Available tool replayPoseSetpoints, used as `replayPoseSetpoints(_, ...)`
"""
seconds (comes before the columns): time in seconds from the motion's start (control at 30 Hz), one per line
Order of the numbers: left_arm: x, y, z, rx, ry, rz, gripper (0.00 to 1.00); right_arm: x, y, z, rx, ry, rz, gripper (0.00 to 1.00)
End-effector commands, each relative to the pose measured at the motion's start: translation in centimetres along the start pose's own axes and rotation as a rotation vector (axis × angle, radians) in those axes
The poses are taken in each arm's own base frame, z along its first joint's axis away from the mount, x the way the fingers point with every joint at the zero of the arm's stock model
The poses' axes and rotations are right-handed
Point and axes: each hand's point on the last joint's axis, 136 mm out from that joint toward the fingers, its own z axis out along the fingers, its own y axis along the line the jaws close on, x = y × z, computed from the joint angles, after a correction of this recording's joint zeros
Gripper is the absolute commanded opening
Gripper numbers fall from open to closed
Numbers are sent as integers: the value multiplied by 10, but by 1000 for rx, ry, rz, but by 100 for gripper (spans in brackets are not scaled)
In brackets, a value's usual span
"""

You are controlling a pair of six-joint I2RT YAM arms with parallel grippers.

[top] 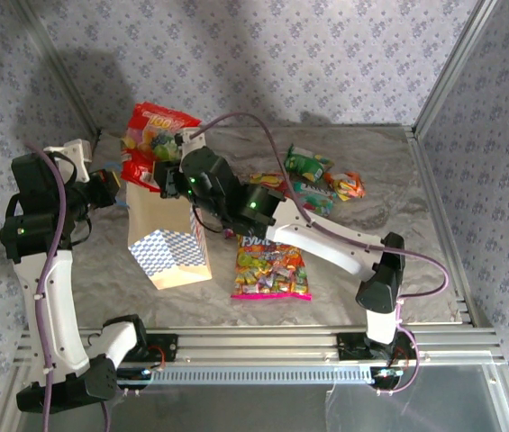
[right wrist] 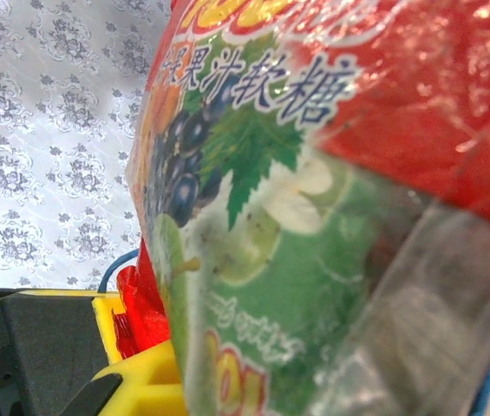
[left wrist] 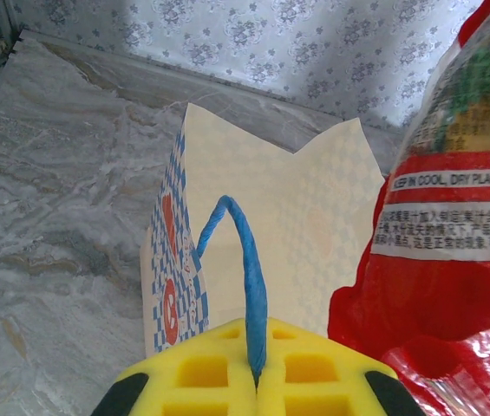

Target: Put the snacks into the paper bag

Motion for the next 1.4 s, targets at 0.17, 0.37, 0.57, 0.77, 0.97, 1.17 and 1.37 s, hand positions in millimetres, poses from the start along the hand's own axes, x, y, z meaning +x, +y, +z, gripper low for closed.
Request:
replayPoseSetpoints(0.17, -1, -6, -12, 14, -21, 30, 3, -40, 17, -21, -20, -133, 0, 0)
replayPoseSetpoints(0.37, -2, -7, -14, 15, -22, 33, 3, -28, 11, -20, 27, -101, -61, 0)
replayPoseSetpoints(0.57, -3, -6, -14, 10, -20, 31, 3, -15, 3, -20, 71, -42, -108, 0)
replayPoseSetpoints(0.77, -1, -5, -14, 2, -16, 30, 3, -12, 0, -27, 84, -28, -194, 0)
replayPoseSetpoints(0.97, -2, 0, -15, -28, -21, 54, 3, -3, -8, -23, 89, 23, -274, 0)
replayPoseSetpoints(1.17, -3, 6, -10, -51, -21, 73, 2, 9, -12, -8, 36, 81, -291, 0)
replayPoseSetpoints(1.37, -2, 9, -8, -65, -16, 77, 2, 22, -21, -8, 51, 165, -393, 0)
